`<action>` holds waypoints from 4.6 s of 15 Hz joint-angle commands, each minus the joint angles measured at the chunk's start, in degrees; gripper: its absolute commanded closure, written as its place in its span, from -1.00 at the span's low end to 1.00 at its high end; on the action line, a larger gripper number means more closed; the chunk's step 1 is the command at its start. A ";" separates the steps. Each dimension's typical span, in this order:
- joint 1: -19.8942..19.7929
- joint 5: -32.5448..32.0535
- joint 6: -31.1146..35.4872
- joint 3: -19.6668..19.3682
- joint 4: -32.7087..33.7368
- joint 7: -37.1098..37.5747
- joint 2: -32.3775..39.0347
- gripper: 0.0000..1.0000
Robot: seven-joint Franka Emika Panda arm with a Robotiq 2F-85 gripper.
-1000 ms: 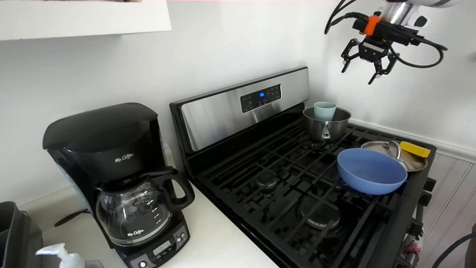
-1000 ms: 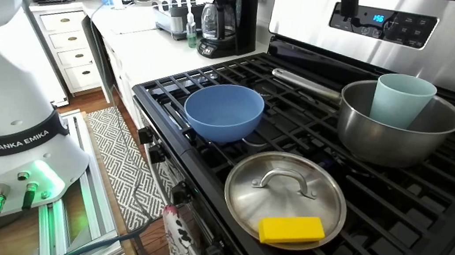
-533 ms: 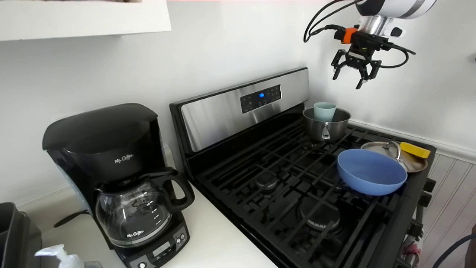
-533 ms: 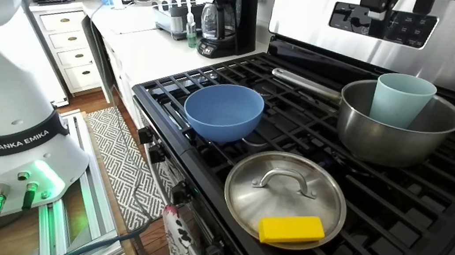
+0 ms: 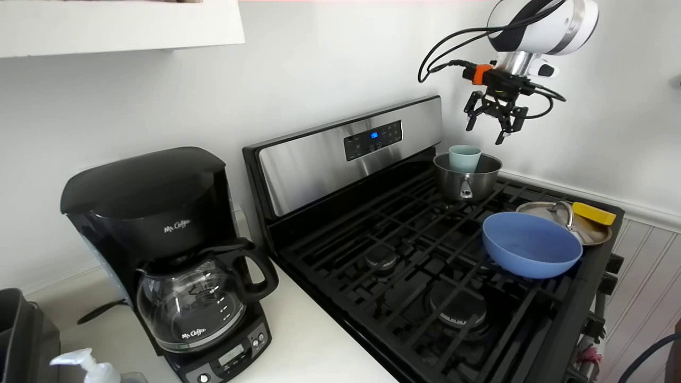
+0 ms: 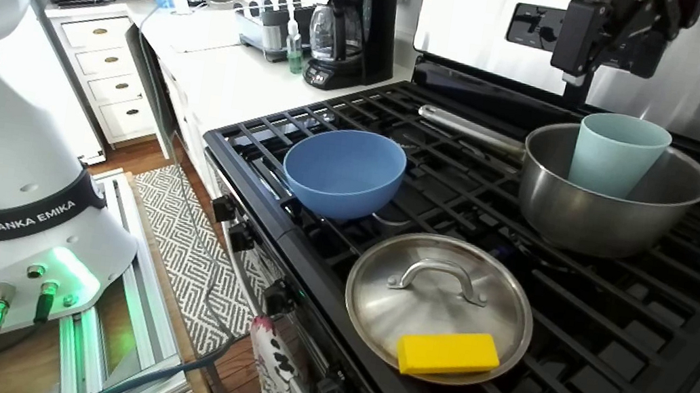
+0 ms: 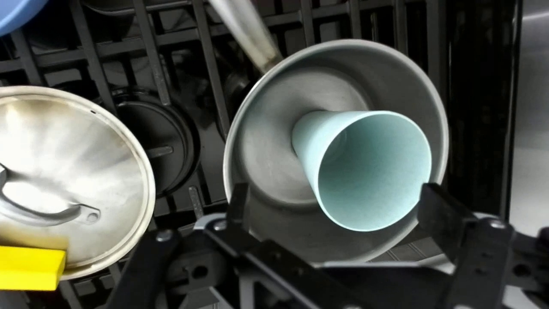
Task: Put the blue cup in the blue bowl
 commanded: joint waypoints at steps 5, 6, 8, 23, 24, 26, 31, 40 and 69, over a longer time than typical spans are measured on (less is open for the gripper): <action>4.74 -1.62 1.24 -2.42 6.44 13.81 9.31 -0.82; 5.17 -1.94 1.23 -2.64 6.53 15.15 9.73 -0.79; 5.43 -1.70 1.47 -2.83 6.29 16.54 10.11 -0.68; 7.05 -4.31 3.73 -3.89 1.04 18.41 6.29 1.00; 7.32 -4.75 4.25 -3.87 0.32 18.21 5.47 0.98; 8.25 -6.56 5.31 -4.10 -1.83 18.02 2.89 0.98; 8.55 -9.52 5.49 -3.15 -10.53 13.05 -8.85 0.98; 6.54 -7.85 -3.67 -0.62 -26.95 -1.29 -31.04 0.98; -0.13 -7.86 -7.13 5.02 -43.12 -11.42 -37.89 0.98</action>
